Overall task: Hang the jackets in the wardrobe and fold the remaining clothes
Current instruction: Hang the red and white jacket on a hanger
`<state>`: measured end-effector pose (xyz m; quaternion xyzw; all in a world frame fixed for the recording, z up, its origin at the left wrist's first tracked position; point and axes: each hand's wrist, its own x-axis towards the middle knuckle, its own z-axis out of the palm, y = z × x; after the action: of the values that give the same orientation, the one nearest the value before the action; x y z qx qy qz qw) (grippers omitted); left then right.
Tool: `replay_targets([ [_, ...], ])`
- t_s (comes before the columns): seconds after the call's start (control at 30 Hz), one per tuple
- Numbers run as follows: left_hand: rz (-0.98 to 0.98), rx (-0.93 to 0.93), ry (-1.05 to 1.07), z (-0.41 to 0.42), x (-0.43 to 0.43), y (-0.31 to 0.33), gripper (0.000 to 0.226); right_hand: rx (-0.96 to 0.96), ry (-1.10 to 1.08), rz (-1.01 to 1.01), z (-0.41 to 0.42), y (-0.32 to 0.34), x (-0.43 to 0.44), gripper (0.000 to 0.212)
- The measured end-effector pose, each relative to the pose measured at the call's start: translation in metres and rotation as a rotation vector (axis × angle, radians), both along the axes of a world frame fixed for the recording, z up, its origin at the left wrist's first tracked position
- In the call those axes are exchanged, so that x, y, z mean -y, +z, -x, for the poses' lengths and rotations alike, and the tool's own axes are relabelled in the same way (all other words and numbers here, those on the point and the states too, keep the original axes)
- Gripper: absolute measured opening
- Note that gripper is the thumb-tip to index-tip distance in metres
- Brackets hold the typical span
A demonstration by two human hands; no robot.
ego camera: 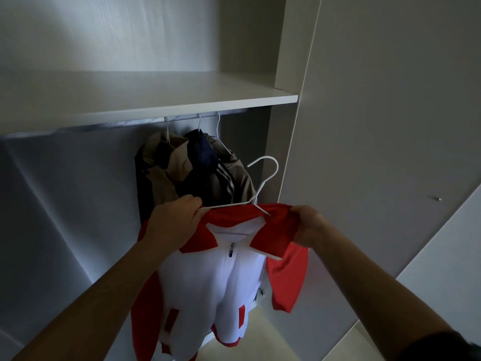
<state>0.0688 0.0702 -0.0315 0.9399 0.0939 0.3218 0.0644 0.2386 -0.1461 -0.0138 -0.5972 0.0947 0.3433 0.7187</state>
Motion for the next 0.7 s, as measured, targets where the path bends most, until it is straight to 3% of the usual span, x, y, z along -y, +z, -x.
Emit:
replay_targets([
  [0.1, 0.016, 0.036, -0.031, 0.011, -0.011, 0.001, 0.06, 0.015, 0.02, 0.062, 0.009, -0.002, -0.01, 0.026],
  [0.2, 0.017, 0.063, -0.063, 0.022, -0.019, 0.0, 0.078, 0.173, 0.049, 0.199, 0.008, -0.001, -0.014, 0.015],
  [0.27, 0.011, 0.07, -0.091, 0.026, -0.021, 0.0, 0.079, 0.278, 0.074, 0.246, 0.009, 0.002, -0.017, 0.021],
  [0.4, -0.029, 0.081, -0.124, 0.031, -0.024, 0.002, 0.064, 0.61, 0.301, 0.564, 0.018, 0.012, -0.02, 0.043],
  [0.47, -0.014, 0.057, -0.102, 0.034, -0.026, 0.002, 0.054, 0.471, 0.449, 0.456, 0.019, 0.013, -0.014, 0.052],
  [0.53, 0.011, 0.033, -0.076, 0.038, -0.03, 0.002, 0.055, 0.414, 0.597, 0.434, 0.019, 0.009, -0.007, 0.046],
  [0.6, 0.039, 0.016, -0.066, 0.042, -0.032, 0.003, 0.058, 0.641, 0.64, 0.684, 0.02, 0.005, -0.004, 0.033],
  [0.67, 0.057, 0.01, -0.066, 0.045, -0.036, 0.004, 0.06, 0.953, 0.521, 1.003, 0.02, -0.004, -0.001, 0.027],
  [0.7, 0.058, 0.012, -0.065, 0.046, -0.04, 0.004, 0.06, 1.035, 0.423, 1.054, 0.021, -0.007, 0.001, 0.026],
])
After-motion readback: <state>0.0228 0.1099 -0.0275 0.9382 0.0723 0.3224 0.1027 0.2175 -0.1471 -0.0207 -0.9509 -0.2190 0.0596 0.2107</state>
